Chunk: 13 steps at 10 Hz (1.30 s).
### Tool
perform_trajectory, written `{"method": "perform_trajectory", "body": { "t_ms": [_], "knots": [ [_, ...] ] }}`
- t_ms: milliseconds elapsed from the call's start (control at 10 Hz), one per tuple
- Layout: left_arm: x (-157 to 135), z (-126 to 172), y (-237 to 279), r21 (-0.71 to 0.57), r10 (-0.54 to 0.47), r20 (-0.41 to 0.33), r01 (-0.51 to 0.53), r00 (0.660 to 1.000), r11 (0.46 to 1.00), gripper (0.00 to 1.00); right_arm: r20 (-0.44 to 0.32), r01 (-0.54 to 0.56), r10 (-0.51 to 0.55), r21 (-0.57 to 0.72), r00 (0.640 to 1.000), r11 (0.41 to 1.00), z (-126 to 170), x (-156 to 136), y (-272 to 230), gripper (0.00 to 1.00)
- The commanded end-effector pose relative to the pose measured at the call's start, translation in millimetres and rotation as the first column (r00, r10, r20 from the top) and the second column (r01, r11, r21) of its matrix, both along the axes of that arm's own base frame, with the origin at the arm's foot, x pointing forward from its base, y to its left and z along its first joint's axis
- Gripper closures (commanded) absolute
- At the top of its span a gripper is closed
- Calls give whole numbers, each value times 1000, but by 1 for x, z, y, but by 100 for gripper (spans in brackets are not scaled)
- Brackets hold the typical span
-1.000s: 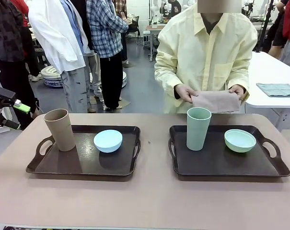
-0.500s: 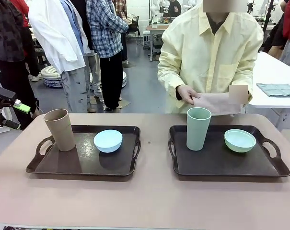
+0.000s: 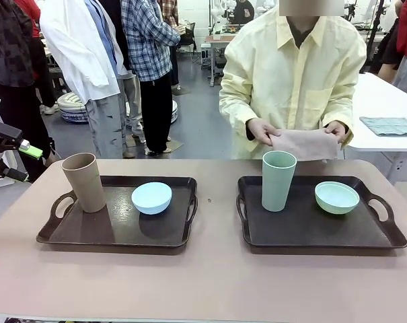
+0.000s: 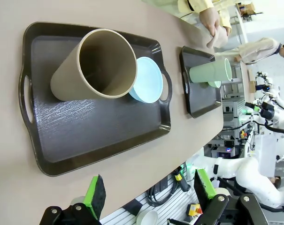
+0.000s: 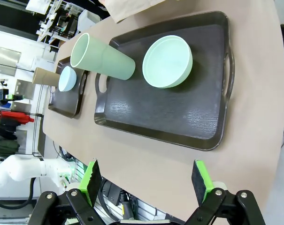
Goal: Set up a tray with a mat and arrange the tableware.
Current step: Pick up the Picnic Bowl and Reusable plastic cup from the Handle tray in front of the human's position and hold them in the air.
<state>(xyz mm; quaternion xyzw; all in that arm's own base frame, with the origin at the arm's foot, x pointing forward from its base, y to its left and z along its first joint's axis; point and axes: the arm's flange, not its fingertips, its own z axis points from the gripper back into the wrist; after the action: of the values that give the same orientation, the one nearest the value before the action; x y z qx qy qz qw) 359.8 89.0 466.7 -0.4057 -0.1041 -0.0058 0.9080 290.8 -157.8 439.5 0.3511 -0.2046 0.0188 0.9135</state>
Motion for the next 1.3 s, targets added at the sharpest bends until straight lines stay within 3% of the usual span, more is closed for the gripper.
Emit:
{"method": "perform_trajectory", "body": {
  "t_ms": [0,500,600,700,900,1000,1200],
  "knots": [
    [0,0,1,-19,10,2,-10,1000,1000,0,13,-4,4,17,1000,1000,-1,1,-1,0],
    [0,0,1,-19,10,2,-10,1000,1000,0,0,0,0,0,1000,1000,0,0,0,0],
    [0,0,0,0,0,0,0,1000,1000,0,-25,49,-50,-33,998,998,19,8,-2,0],
    [20,26,-28,65,-55,57,51,997,997,0,-54,22,-27,-100,998,995,39,22,13,0],
    [50,65,-70,179,-141,84,124,986,976,0,-137,-23,-2,-180,991,983,62,49,37,0],
    [61,82,-90,237,-186,139,150,973,960,0,-194,-11,-27,-196,981,981,68,64,44,0],
    [89,104,-136,352,-320,225,229,921,907,0,-344,29,-103,-212,933,977,67,97,56,0]
  ]
}}
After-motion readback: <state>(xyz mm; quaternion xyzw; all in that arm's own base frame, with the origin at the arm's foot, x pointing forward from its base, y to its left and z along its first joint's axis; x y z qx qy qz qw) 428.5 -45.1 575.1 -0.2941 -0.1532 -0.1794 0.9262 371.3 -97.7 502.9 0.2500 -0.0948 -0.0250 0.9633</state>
